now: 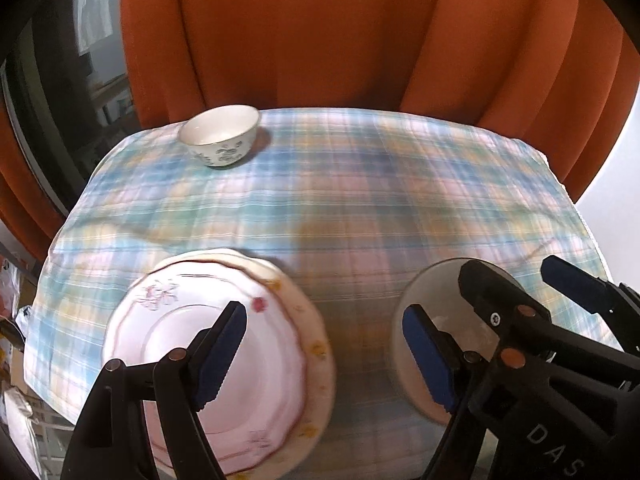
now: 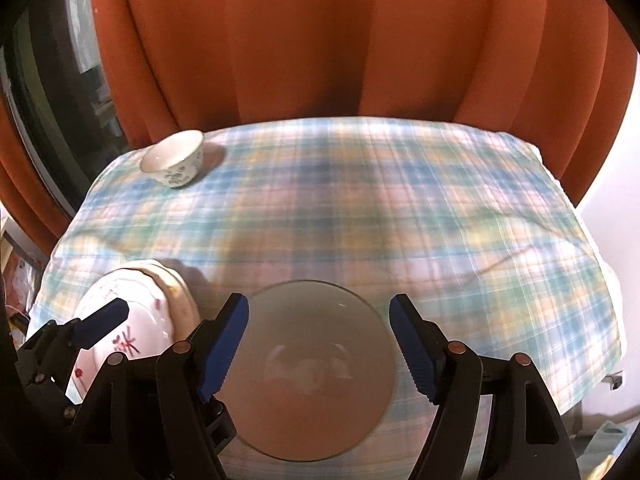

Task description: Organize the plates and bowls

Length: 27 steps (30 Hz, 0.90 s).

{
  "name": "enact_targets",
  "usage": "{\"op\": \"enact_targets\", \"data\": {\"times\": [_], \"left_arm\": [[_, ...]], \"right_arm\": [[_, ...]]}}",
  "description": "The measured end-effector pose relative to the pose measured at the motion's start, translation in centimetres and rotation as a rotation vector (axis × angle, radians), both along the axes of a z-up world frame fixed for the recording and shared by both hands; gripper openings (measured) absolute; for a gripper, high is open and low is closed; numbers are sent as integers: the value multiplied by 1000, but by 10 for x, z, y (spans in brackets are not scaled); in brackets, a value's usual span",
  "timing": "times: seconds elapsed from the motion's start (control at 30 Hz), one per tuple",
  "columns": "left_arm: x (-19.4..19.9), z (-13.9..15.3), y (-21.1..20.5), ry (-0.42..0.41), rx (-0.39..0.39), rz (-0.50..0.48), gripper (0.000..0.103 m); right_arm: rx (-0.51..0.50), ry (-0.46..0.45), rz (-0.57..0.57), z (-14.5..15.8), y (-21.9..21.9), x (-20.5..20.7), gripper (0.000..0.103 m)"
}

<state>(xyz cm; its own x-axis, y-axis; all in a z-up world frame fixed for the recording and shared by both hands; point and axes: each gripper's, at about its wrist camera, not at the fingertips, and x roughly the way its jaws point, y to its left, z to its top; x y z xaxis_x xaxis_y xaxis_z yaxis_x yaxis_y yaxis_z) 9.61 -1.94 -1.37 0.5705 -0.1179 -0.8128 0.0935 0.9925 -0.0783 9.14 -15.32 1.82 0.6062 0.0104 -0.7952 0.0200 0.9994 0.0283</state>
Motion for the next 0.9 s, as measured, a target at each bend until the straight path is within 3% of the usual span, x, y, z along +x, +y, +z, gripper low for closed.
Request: {"op": "enact_targets", "data": {"times": [0.33,0.5,0.9], "left_arm": [[4,15,75,-30,-33,-28,82],[9,12,105,-7,-35,-46,83],[25,5,158,26,-81,-15,78]], "right_arm": [[44,-14,11,10,71,6,76],[53,7,25,7,103,9,76],[-5,11,-58,-2,157,25,76]]}}
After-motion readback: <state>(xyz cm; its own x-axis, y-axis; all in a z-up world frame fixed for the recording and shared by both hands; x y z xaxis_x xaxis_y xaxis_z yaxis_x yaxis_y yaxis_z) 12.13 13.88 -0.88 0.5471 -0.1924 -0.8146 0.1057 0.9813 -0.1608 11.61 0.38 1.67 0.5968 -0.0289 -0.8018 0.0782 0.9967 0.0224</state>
